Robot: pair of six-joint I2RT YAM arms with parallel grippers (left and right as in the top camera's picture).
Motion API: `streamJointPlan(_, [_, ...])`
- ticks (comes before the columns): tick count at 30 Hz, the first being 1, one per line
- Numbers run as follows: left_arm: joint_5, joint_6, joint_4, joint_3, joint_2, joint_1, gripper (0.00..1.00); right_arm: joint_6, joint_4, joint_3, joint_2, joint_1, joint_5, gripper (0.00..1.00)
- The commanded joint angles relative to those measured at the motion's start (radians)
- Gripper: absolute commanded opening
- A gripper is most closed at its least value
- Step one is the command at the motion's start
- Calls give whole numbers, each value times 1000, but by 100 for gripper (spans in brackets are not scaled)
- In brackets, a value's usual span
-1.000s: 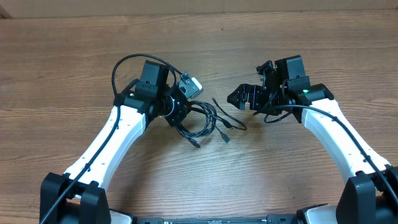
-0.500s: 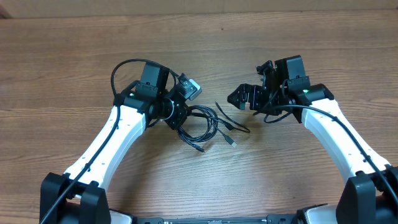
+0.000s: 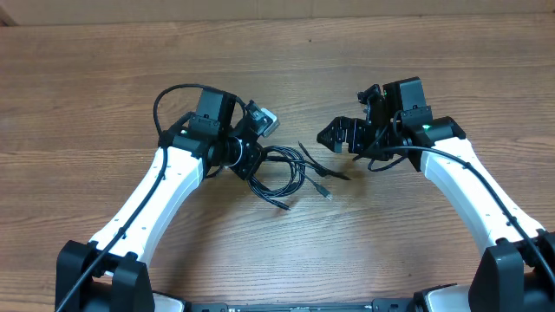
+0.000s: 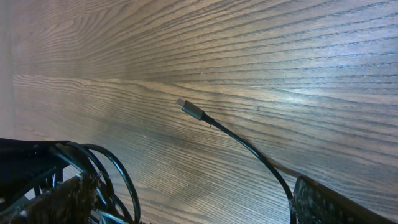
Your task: Untangle cables
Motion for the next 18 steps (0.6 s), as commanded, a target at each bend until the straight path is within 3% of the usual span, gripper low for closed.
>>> streamJointPlan(1, [34, -55, 1, 17, -18, -3, 4, -8, 3, -2, 0, -3, 3, 100])
streamJointPlan(13, [26, -148, 1, 17, -18, -3, 4, -8, 3, -2, 0, -3, 3, 100])
streamJointPlan(18, [26, -262, 2, 17, -18, -3, 4, -8, 3, -2, 0, -3, 4, 100])
